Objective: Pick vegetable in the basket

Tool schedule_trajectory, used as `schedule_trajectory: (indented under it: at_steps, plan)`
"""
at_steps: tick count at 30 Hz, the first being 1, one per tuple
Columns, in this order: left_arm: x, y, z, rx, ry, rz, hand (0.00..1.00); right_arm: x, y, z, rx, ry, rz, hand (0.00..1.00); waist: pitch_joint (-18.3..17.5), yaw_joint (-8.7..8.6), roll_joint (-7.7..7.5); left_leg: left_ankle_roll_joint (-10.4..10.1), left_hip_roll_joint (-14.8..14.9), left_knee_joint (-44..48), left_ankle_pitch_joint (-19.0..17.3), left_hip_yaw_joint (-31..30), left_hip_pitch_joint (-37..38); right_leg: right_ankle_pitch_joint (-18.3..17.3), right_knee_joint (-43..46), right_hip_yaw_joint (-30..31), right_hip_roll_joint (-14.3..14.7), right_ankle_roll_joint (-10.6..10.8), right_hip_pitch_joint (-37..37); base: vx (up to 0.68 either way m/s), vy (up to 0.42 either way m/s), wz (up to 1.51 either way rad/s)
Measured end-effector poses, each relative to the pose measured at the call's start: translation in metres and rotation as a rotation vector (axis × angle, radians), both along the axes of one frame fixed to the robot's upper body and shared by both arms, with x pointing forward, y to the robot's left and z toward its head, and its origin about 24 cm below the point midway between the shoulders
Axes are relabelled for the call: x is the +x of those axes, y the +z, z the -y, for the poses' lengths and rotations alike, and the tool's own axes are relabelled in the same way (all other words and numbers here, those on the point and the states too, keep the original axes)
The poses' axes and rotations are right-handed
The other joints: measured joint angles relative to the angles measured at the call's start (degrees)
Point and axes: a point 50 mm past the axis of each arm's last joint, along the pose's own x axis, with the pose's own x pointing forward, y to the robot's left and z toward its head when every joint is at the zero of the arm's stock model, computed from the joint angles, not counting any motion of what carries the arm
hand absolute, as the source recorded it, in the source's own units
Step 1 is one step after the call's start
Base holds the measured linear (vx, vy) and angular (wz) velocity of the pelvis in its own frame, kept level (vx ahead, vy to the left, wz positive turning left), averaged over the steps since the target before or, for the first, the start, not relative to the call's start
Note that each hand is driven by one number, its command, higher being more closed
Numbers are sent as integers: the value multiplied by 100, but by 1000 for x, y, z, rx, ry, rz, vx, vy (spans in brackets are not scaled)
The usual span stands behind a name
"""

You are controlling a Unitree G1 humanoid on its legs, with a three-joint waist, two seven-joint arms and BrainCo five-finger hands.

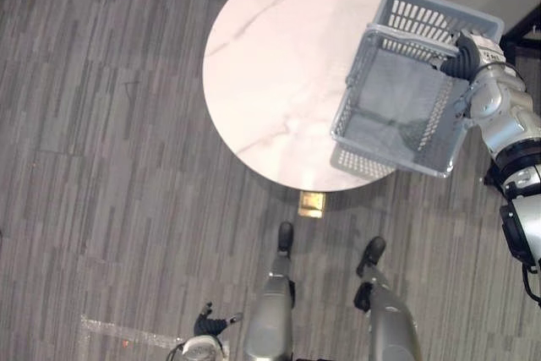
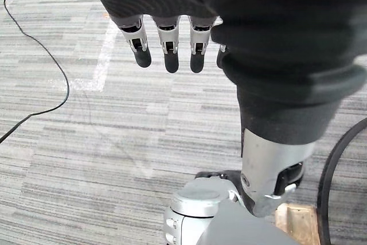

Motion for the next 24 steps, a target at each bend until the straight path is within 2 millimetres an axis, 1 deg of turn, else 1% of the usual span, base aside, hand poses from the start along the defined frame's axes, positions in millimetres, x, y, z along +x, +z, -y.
schedule_trajectory:
  at_steps: [3, 6, 9, 10, 11, 12, 14, 15, 16, 18, 20, 21, 22, 24]
  plan:
    - [0, 0, 0, -1, 0, -2, 0, 2, -8, -5, -58, 7, -43, 100, -6, 18, 9, 1, 5, 0, 4, -5, 96, -2, 8, -3, 3, -1, 103, 0, 0, 0]
    - [0, 0, 0, 0, 3, -3, 0, 5, -17, -16, -96, 42, -102, 100, -18, 31, 13, 1, 19, -1, 3, -27, 193, -8, 5, -29, 15, -7, 217, -8, -7, 3]
    - [3, 1, 0, -1, 5, 0, 0, 8, -25, -29, -151, 80, -146, 100, -48, 135, 10, -4, 57, -2, 7, -46, 275, -14, -15, -61, 56, -18, 328, -11, -19, 5]
    - [2, 1, -1, -1, 15, -1, 0, 9, -28, -38, -182, 108, -174, 100, -107, 145, 3, -11, 72, -1, 14, -57, 282, -14, -38, -104, 74, -19, 373, 3, -18, 12]
    - [1, 0, -4, -2, 35, -3, 0, 10, -33, -50, -220, 147, -196, 100, -168, 141, -27, -21, 91, -1, 21, -57, 298, -13, -77, -133, 95, -20, 425, 10, -18, 12]
    - [0, 0, -5, -2, 46, -4, 0, 10, -36, -57, -241, 171, -207, 100, -215, 139, -52, -22, 100, -1, 21, -58, 299, -11, -97, -140, 109, -21, 438, 26, -20, 6]
    - [-1, 0, -7, 2, 61, -7, 0, 7, -43, -86, -364, 279, -240, 100, -323, 152, -123, -25, 127, -1, 20, -58, 394, -11, -152, -169, 141, -21, 567, 47, -22, 5]
    - [-2, 0, -8, 3, 68, -8, 0, 5, -46, -96, -409, 323, -243, 100, -345, 152, -160, -27, 127, -1, 18, -50, 458, -11, -195, -173, 149, -21, 659, 50, -18, 5]
    - [-2, 0, -9, 4, 72, -11, 0, 3, -48, -101, -428, 349, -243, 100, -366, 149, -183, -28, 129, -1, 17, -41, 489, -11, -213, -174, 154, -21, 698, 36, -11, -1]
    - [-5, 0, -12, 6, 104, -24, 0, -8, -56, -128, -493, 484, -234, 100, -581, 127, -402, -54, 152, -1, -4, 27, 563, -9, -272, -123, 188, -22, 744, 44, -11, -12]
    - [-7, -1, -13, 18, 87, -41, 0, -16, -63, -144, -519, 571, -234, 100, -715, 120, -586, -99, 178, -1, -45, 159, 691, -7, -304, -6, 218, -22, 813, 29, -7, -29]
    - [-10, -2, -12, 20, 82, -56, 0, -24, -68, -153, -522, 632, -229, 100, -858, 103, -694, -92, 205, -2, -86, 267, 752, -7, -309, 84, 229, -22, 813, 19, -2, -36]
    - [-11, -3, -13, 20, 82, -60, 0, -28, -70, -157, -522, 660, -227, 100, -917, 97, -746, -90, 213, -2, -107, 315, 789, -7, -312, 135, 234, -21, 818, 24, 0, -38]
    - [-16, -4, -13, 25, 76, -78, 0, -46, -78, -174, -498, 785, -220, 100, -1129, -61, -881, -91, 242, -2, -172, 481, 936, 3, -389, 295, 265, -4, 891, 15, 4, -38]
